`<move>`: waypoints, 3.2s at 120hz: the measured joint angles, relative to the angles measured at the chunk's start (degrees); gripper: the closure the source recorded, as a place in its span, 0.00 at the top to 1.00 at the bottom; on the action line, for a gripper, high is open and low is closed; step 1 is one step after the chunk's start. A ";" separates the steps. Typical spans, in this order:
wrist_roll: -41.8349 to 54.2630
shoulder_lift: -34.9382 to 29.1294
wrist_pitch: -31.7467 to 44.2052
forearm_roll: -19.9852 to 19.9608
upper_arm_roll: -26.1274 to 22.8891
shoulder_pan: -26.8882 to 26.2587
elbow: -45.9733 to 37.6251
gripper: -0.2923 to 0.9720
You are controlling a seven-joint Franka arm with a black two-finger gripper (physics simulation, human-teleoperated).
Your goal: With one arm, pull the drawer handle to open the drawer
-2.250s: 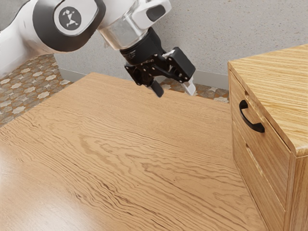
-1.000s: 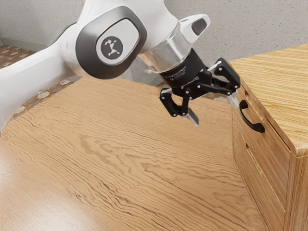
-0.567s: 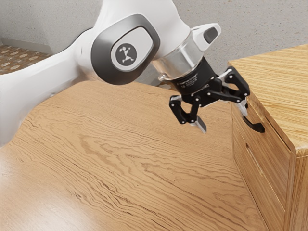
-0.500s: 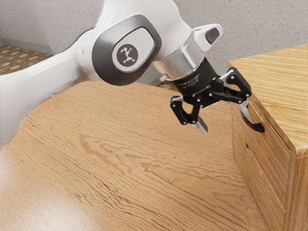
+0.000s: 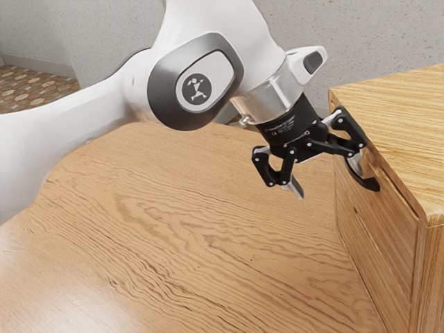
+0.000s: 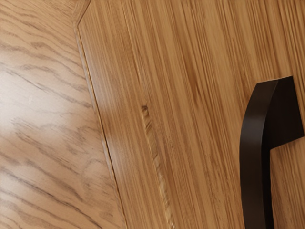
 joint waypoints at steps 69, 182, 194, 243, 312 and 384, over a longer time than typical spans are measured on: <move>-0.59 -2.41 0.03 0.49 0.32 0.11 -2.68 0.77; -0.93 -12.06 -0.01 1.60 1.18 1.86 -11.73 0.77; -0.91 -13.40 0.00 1.66 2.06 1.34 -12.74 0.77; -0.85 -19.27 -0.04 2.02 3.53 0.37 -17.31 0.77; -1.03 -17.91 4.37 4.24 3.91 -0.36 -19.23 0.77; -1.48 -22.86 4.81 7.54 17.45 -11.78 -24.76 0.77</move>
